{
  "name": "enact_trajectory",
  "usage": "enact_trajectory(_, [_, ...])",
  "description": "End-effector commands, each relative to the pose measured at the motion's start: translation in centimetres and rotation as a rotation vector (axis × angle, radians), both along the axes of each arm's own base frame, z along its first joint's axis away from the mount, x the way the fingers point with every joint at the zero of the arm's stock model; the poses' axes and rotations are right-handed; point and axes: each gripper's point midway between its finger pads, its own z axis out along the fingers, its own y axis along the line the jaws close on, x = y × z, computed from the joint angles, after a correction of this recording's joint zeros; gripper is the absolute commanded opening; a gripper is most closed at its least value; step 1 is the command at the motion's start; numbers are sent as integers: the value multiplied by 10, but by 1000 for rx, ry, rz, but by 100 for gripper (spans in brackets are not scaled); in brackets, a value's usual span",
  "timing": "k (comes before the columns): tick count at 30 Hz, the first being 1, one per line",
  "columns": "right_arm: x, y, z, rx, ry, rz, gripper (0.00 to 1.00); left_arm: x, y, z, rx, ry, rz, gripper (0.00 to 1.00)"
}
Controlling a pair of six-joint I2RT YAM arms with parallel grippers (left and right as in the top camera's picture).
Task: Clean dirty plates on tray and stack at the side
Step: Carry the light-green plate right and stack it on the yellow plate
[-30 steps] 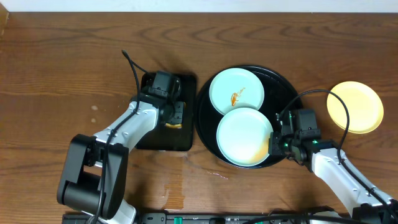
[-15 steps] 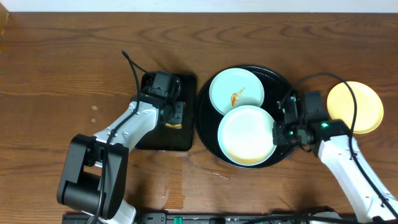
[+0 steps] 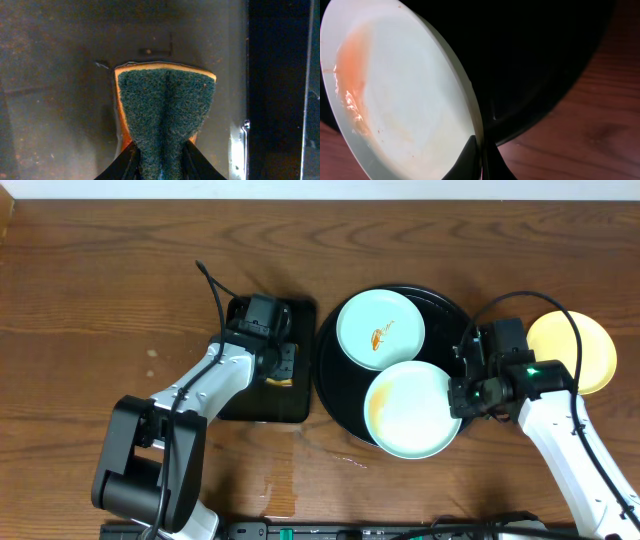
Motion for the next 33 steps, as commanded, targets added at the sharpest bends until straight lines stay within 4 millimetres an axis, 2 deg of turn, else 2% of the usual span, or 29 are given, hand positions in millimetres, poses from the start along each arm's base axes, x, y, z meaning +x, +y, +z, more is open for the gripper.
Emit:
enact_trajectory(1, [12,-13,13,-57,-55,-8,1,-4,6,-6,20,15,14,27])
enact_trajectory(7, [26,-12,31,-54,-111,-11,1,-4,6,-6,20,15,14,27])
enact_trajectory(11, [32,-23,38,-122,-138,-30,1,-4,5,-6,19,16,14,27])
enact_trajectory(15, [32,-36,41,-198,-140,-22,1,-4,6,-6,19,15,14,27])
enact_trajectory(25, [31,-26,40,-215,-141,67,1,-4,6,-6,20,15,14,27])
enact_trajectory(33, [35,-44,49,-388,-175,60,1,-4,6,-6,20,15,14,27])
